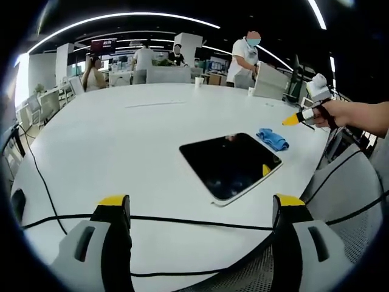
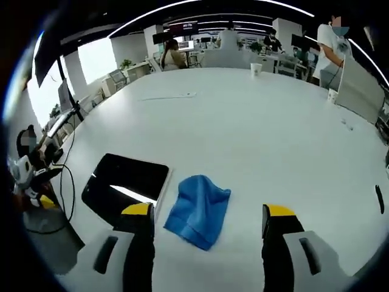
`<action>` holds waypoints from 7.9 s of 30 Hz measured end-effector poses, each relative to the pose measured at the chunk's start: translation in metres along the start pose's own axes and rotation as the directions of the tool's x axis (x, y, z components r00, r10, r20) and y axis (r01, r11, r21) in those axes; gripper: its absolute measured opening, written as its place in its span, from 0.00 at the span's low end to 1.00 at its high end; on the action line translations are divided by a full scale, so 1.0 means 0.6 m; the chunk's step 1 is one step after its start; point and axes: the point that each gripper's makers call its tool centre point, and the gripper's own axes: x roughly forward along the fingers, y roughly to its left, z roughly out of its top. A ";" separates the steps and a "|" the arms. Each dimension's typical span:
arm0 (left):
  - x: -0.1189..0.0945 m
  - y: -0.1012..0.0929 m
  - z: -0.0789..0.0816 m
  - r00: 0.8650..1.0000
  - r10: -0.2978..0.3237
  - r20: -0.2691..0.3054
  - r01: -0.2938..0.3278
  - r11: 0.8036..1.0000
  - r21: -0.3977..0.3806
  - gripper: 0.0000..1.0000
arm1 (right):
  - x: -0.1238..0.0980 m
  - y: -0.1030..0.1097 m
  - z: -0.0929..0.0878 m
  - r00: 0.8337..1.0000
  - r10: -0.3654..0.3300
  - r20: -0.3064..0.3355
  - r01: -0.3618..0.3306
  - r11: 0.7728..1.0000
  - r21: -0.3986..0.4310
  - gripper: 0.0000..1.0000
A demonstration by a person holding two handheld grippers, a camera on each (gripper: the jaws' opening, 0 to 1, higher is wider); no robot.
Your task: Wipe the mirror surface with the cleaning cloth until all visible marks leave the cleaned area.
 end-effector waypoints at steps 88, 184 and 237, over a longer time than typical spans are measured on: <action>-0.001 0.001 0.004 1.000 0.001 0.016 -0.001 1.000 -0.004 0.95 | 0.165 0.139 0.046 0.997 0.023 -0.070 -0.007 0.976 0.216 0.00; 0.005 -0.004 -0.005 1.000 -0.020 -0.001 0.020 1.000 0.014 0.94 | 0.218 0.442 0.064 0.963 0.190 -0.191 -0.190 0.982 0.014 0.00; -0.001 -0.010 -0.004 1.000 -0.024 -0.014 0.024 0.999 0.026 0.94 | 0.188 0.458 0.036 0.956 0.217 -0.196 -0.234 0.970 -0.065 0.01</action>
